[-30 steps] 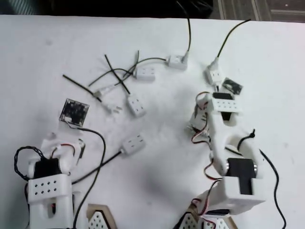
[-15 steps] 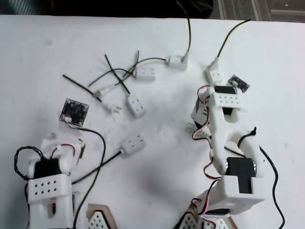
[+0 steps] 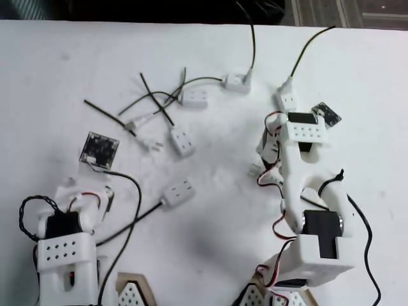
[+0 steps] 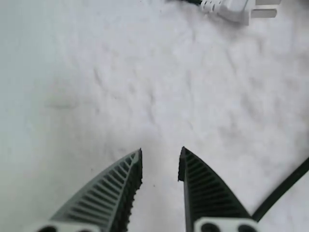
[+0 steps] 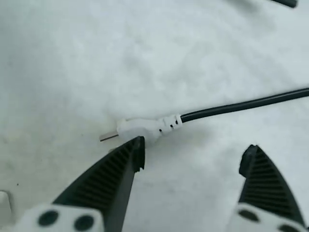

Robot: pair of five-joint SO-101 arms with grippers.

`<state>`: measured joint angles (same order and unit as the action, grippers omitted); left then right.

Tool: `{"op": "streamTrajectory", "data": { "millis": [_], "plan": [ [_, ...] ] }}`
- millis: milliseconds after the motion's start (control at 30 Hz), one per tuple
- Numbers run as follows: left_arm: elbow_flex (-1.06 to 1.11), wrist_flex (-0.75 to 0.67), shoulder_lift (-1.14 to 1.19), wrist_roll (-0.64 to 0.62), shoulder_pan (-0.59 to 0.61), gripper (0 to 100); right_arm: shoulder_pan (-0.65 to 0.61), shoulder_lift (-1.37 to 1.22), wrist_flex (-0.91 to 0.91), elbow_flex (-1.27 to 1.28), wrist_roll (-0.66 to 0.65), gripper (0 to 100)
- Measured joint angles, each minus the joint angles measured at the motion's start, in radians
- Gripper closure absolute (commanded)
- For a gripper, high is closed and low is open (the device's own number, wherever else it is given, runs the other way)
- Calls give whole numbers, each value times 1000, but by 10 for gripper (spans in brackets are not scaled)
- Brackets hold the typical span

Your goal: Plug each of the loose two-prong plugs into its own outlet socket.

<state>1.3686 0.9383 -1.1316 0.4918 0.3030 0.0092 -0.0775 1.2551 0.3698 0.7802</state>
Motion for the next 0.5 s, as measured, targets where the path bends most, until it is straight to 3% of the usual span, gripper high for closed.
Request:
{"op": "streamTrajectory", "data": {
  "millis": [500],
  "plan": [
    [0,0,0,0,0,857,12,-209,-63,-72,14,680]
  ]
}}
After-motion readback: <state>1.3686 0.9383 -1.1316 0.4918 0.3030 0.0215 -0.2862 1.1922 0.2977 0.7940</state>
